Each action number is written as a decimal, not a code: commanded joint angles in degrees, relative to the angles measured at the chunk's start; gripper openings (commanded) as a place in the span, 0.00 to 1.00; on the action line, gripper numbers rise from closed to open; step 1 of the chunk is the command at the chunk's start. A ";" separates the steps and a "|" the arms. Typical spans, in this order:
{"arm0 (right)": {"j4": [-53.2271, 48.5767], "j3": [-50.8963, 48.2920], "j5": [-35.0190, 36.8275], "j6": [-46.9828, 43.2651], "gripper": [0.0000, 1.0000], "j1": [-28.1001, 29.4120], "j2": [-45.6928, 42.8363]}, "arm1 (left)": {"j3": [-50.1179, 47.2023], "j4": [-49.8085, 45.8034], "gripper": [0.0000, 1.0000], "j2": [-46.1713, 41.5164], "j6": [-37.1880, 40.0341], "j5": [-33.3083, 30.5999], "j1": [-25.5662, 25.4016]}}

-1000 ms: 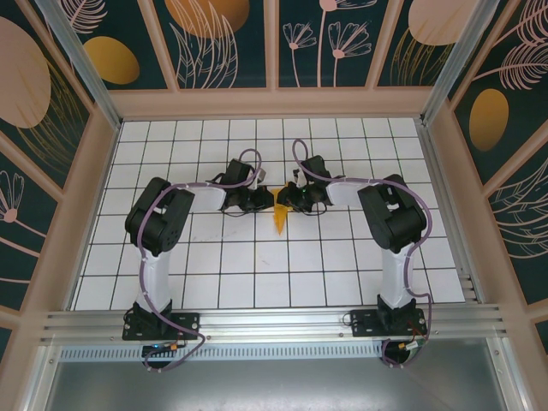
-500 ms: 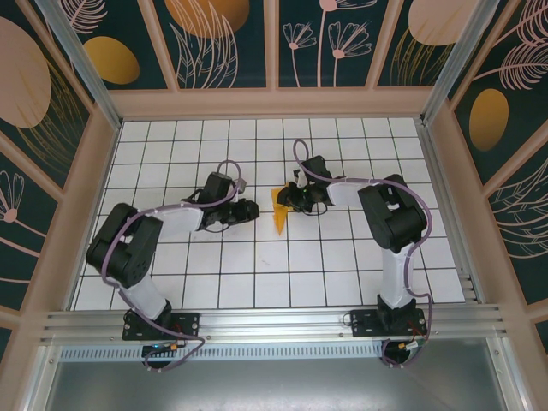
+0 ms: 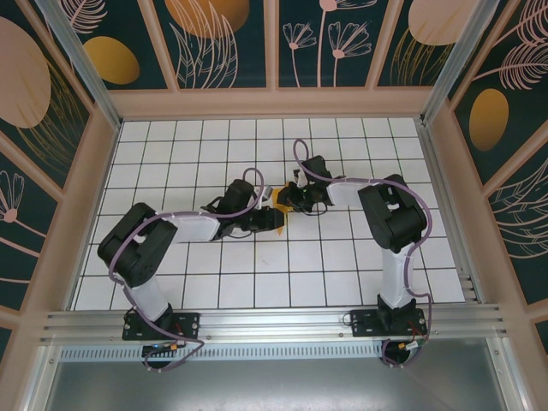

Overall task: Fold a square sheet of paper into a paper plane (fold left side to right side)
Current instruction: Fold the wing for the fifth time at the center of the table.

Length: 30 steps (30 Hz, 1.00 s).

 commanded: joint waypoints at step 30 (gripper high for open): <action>-3.81 1.71 2.70 -2.85 0.27 -0.52 3.33 | 4.31 -12.09 0.27 11.78 2.89 -6.18 -3.04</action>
